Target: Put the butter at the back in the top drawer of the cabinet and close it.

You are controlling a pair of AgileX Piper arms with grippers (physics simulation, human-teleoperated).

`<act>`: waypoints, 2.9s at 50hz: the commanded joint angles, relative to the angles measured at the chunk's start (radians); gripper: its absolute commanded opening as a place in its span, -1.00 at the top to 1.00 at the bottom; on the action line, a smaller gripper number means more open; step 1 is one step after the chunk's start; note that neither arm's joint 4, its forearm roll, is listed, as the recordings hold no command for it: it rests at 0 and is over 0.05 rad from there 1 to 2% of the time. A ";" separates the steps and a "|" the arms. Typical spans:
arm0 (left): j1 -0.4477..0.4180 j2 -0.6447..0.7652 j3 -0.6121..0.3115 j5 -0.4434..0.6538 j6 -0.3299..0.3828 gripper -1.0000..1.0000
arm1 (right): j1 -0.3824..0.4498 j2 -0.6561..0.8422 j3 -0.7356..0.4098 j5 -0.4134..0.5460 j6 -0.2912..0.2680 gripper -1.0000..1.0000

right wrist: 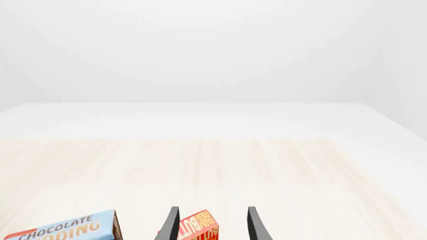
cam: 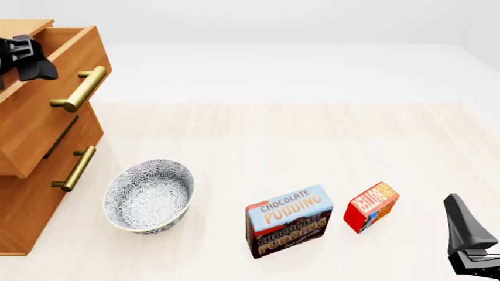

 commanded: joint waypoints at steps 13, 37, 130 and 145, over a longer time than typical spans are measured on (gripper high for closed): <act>0.004 0.009 0.036 -0.025 -0.001 -1.00 | 0.000 0.000 0.000 0.000 0.000 -1.00; 0.004 0.019 0.069 -0.051 0.003 -1.00 | 0.000 0.000 0.000 0.000 0.000 -1.00; -0.049 0.038 0.132 -0.098 0.043 -1.00 | 0.000 0.000 0.000 0.000 0.000 -1.00; -0.056 0.059 0.156 -0.122 0.054 -1.00 | 0.000 0.000 0.000 0.000 0.000 -1.00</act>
